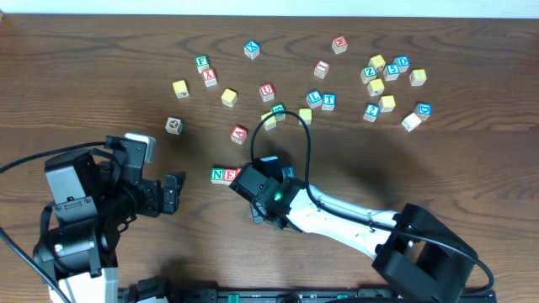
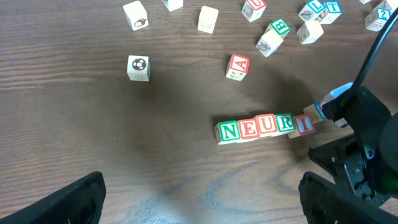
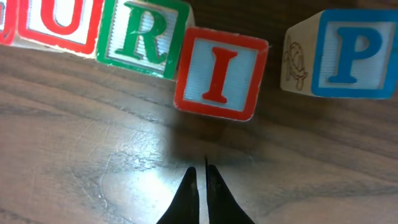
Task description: Spell out NEURIPS
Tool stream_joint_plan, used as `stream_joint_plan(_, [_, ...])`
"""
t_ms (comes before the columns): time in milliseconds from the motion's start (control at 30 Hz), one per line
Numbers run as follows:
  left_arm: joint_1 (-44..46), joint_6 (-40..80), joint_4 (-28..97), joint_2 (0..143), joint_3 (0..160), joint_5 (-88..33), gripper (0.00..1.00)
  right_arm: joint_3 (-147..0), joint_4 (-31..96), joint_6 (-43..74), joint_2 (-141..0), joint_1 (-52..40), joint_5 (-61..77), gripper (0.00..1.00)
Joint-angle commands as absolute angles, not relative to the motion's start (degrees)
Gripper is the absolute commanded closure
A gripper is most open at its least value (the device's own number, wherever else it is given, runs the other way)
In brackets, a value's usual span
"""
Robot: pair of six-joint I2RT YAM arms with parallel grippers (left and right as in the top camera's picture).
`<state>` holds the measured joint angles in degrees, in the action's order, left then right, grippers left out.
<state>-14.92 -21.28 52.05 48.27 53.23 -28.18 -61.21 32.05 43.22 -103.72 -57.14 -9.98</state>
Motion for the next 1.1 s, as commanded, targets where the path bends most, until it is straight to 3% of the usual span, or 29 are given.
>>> stream_joint_plan(0, [-15.2, -22.3, 51.8, 48.2, 54.4, -28.9, 0.02, -60.9, 31.7, 44.1, -104.3, -57.6, -12.5, 0.99])
stream_joint_plan(1067, [-15.2, -22.3, 51.8, 48.2, 54.4, -28.9, 0.02, -60.9, 28.7, 42.6, -105.8, -57.6, -15.6, 0.99])
